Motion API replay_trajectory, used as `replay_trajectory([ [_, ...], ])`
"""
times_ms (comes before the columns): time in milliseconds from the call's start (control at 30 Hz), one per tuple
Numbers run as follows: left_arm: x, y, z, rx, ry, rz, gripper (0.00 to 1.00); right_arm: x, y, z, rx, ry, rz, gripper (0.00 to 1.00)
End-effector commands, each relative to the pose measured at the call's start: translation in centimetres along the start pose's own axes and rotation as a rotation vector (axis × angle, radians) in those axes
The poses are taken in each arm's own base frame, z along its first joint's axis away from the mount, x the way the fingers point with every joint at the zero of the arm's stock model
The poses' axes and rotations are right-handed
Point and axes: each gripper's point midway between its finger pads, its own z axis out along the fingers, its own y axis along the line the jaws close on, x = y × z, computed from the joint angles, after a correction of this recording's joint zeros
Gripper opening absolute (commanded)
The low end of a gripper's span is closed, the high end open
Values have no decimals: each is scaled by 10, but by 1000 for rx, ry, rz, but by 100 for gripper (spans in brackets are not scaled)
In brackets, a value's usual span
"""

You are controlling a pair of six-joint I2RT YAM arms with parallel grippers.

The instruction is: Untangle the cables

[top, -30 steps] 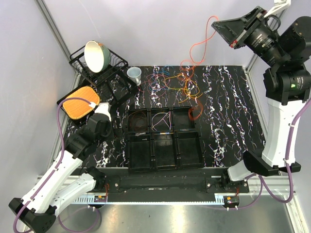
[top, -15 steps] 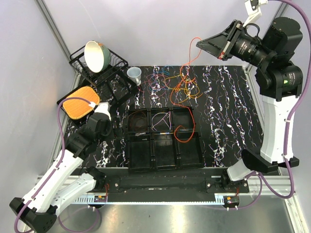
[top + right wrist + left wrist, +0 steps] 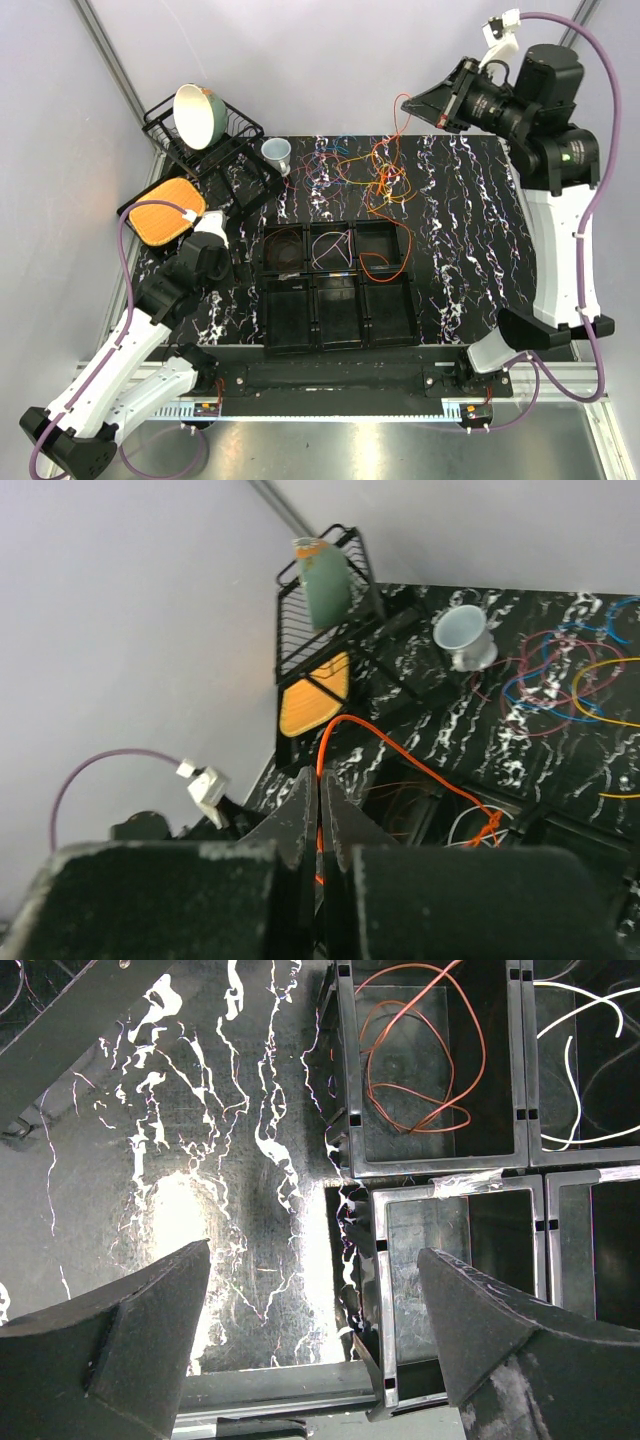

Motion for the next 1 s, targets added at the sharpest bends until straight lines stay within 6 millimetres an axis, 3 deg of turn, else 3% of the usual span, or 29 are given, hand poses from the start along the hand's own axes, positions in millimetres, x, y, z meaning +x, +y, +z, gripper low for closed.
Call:
replay_trajectory([
  [0, -16, -8, -4, 38, -56, -10, 88, -4, -31, 21, 89, -18, -29, 0],
  [100, -16, -8, -5, 39, -58, -11, 88, -13, -29, 32, 64, -22, -25, 0],
  [133, -17, -7, -5, 37, -60, -11, 88, -25, -18, 28, 42, -53, -42, 0],
  [200, -17, -7, -5, 37, -60, -12, 88, -30, -20, 37, 39, -56, -38, 0],
  [233, -17, -7, -5, 36, -61, -13, 88, -40, -7, 32, 5, -87, -58, 0],
  [300, -17, -7, -5, 37, -60, -10, 88, -43, -9, 40, -12, -85, -54, 0],
  [333, -17, -7, -5, 36, -62, -11, 88, -48, 1, 38, -46, -97, -59, 0],
  [667, -17, -7, -6, 39, -62, -11, 88, -39, -15, 78, -123, -37, -5, 0],
  [800, -16, -7, -6, 39, -61, -10, 88, -38, -13, 85, -160, -24, 0, 0],
  [967, -17, -8, -6, 39, -62, -11, 88, -29, -26, 95, -149, 6, 17, 0],
])
